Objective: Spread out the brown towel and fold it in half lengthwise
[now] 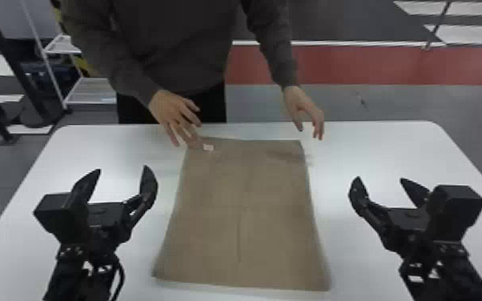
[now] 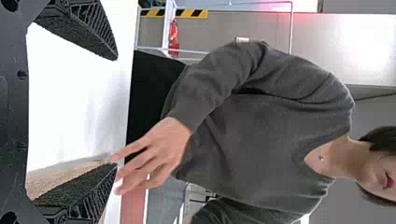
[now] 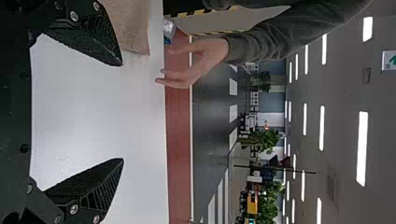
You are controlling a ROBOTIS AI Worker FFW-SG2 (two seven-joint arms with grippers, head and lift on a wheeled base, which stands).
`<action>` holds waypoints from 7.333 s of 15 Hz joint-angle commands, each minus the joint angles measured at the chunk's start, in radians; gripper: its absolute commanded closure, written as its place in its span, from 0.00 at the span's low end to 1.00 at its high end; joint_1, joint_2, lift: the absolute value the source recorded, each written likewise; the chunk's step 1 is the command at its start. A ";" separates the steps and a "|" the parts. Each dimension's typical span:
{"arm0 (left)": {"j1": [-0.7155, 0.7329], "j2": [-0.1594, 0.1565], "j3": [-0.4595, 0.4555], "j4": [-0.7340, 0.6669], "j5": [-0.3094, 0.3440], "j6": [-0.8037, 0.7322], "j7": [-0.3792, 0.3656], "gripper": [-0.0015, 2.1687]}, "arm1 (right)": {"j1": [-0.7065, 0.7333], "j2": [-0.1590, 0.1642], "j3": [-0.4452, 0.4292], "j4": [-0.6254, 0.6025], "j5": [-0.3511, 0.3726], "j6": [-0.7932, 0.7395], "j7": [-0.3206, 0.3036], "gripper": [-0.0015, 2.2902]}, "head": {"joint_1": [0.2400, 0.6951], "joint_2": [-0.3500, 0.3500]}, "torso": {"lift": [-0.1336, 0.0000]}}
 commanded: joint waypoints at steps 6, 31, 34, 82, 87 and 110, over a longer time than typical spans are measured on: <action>0.001 0.001 -0.006 0.006 0.000 -0.008 0.000 0.03 | 0.005 0.000 0.000 -0.003 0.003 0.003 0.000 0.07 | 1.00 0.49 | 0.07; -0.001 0.001 -0.014 0.024 0.008 -0.017 -0.017 0.04 | 0.003 -0.003 -0.003 -0.004 0.009 0.025 0.008 0.07 | 1.00 0.48 | 0.07; -0.004 0.001 -0.012 0.024 0.025 -0.014 -0.023 0.04 | 0.005 -0.003 -0.003 -0.001 0.009 0.025 0.008 0.07 | 1.00 0.48 | 0.07; -0.421 -0.010 -0.092 0.316 -0.100 0.544 -0.391 0.13 | 0.006 -0.011 -0.029 0.037 -0.002 0.009 0.017 0.07 | 1.00 0.31 | 0.07; -0.421 -0.010 -0.086 0.316 -0.098 0.544 -0.386 0.13 | 0.014 -0.011 -0.031 0.025 -0.002 0.009 0.017 0.07 | 1.00 0.32 | 0.07; -0.415 -0.008 -0.040 0.348 -0.089 0.535 -0.400 0.31 | 0.009 -0.009 -0.031 0.034 0.000 0.009 0.017 0.07 | 1.00 0.36 | 0.07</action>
